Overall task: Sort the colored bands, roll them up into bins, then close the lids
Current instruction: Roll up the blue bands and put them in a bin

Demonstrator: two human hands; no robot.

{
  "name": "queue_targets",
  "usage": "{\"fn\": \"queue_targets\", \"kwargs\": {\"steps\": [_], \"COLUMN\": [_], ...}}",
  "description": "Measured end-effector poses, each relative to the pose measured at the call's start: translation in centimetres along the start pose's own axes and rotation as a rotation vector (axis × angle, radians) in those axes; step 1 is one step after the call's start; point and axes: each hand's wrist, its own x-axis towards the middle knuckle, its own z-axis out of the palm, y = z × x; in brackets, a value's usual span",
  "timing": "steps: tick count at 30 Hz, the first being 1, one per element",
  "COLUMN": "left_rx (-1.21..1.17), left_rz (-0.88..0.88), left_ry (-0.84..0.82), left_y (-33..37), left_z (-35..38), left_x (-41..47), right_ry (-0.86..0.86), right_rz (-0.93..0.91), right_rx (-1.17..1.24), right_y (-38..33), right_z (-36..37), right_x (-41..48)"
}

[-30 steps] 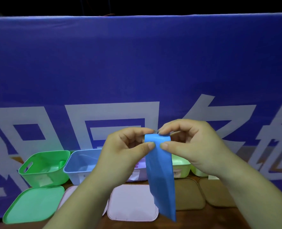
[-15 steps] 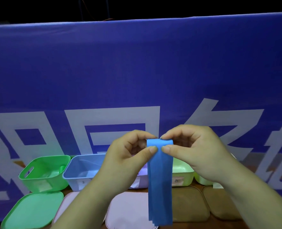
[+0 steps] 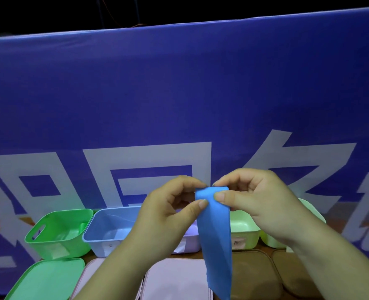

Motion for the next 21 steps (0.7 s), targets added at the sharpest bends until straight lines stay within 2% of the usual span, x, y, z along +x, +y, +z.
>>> {"fn": "queue_targets", "kwargs": {"steps": [10,21], "left_rx": [-0.197,-0.166], "left_rz": [-0.054,-0.121], "left_ry": [0.081,0.097], "left_y": [-0.4,0.7], "left_z": [0.3,0.1], "left_x": [0.9,1.1], "right_ry": [-0.022,-0.022], "right_rz": [0.039,0.001], "right_rx": [0.047,0.044], "right_y": [0.6,0.9], "right_z": [-0.2,-0.2], "right_x": [0.9,1.0]}}
